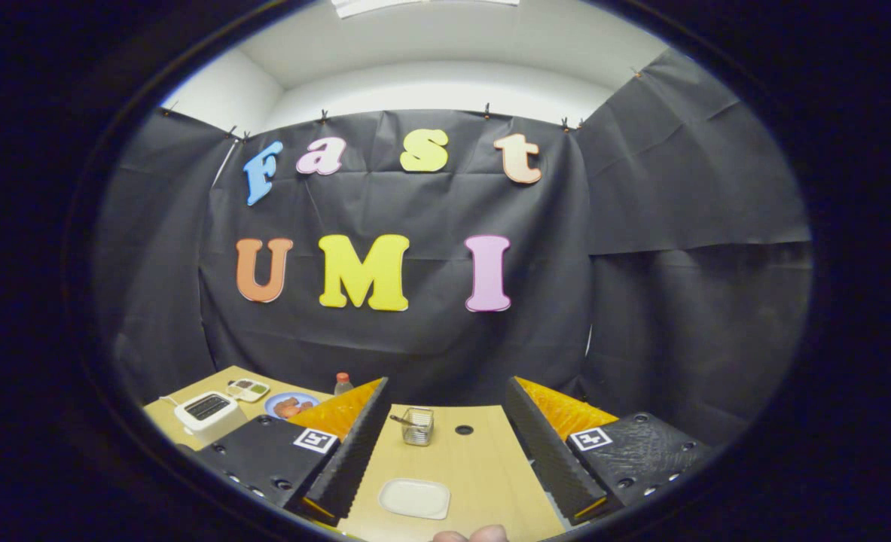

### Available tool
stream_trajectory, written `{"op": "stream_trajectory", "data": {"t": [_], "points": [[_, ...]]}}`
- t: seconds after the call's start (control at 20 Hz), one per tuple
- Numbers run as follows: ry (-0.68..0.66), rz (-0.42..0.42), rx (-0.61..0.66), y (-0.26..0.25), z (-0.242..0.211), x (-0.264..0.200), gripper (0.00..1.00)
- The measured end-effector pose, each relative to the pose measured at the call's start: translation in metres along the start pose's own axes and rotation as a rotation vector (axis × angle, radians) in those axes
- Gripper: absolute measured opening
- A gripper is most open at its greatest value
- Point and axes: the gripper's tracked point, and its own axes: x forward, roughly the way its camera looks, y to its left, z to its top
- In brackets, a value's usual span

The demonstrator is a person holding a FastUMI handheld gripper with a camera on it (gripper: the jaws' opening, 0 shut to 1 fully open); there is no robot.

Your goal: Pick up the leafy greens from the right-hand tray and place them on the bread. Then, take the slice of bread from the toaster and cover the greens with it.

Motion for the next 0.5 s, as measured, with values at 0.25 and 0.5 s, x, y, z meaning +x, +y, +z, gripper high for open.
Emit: {"op": "stream_trajectory", "data": {"t": [0.25,0.5], "points": [[0.001,0.003,0.041,0.009,0.0,-0.003,0.96],[-0.019,-0.002,0.048,0.018,0.008,-0.006,0.96]]}}
